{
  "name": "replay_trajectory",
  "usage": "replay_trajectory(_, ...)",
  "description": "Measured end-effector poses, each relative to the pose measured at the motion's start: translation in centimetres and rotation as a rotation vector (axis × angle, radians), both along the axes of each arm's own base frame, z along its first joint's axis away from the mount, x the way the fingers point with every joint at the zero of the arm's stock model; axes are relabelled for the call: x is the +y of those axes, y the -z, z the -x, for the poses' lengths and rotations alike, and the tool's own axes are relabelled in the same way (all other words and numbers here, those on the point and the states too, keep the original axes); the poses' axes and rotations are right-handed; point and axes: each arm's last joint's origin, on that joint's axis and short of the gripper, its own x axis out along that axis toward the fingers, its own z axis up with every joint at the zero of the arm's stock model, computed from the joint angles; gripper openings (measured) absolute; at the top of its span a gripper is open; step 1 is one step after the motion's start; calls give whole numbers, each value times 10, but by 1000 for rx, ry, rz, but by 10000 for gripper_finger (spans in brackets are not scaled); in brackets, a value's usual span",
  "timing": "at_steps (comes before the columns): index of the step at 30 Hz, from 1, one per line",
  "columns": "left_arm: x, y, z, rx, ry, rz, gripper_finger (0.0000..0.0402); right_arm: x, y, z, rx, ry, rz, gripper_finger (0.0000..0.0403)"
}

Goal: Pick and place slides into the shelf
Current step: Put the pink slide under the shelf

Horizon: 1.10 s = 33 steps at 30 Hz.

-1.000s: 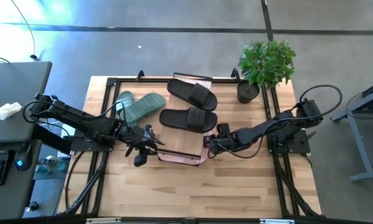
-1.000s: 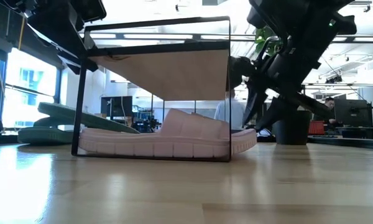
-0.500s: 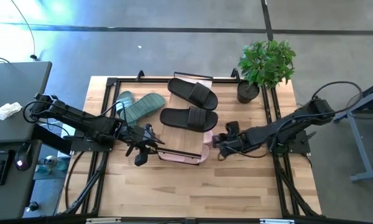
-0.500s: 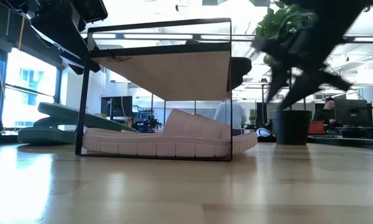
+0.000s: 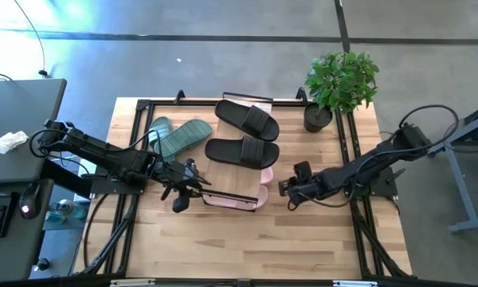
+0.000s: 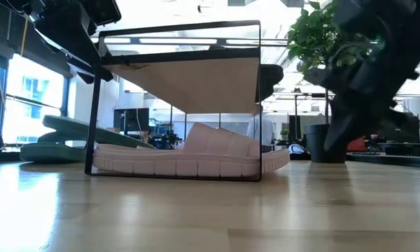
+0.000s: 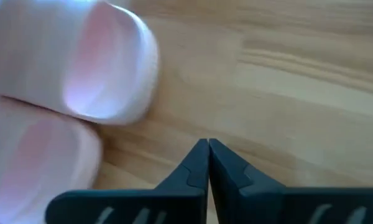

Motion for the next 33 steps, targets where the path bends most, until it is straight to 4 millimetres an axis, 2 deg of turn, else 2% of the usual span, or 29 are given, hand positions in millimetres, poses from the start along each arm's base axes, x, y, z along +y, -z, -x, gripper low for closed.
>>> replay_trajectory(3,0,0,0,0,0,0,117,-8,4,-5,-77,-1,-4,0)
replay_trajectory(7,0,0,0,0,-1,0,117,-21,12,-9,-71,4,-7,0)
replay_trajectory(14,0,0,0,0,-3,3,117,-34,17,-27,-130,-36,-23,0)
replay_trajectory(24,0,0,0,0,-11,10,117,-32,22,-36,-173,-76,-36,0)
replay_trajectory(33,0,0,0,-2,-10,11,117,-32,24,-35,-159,-72,-40,0)
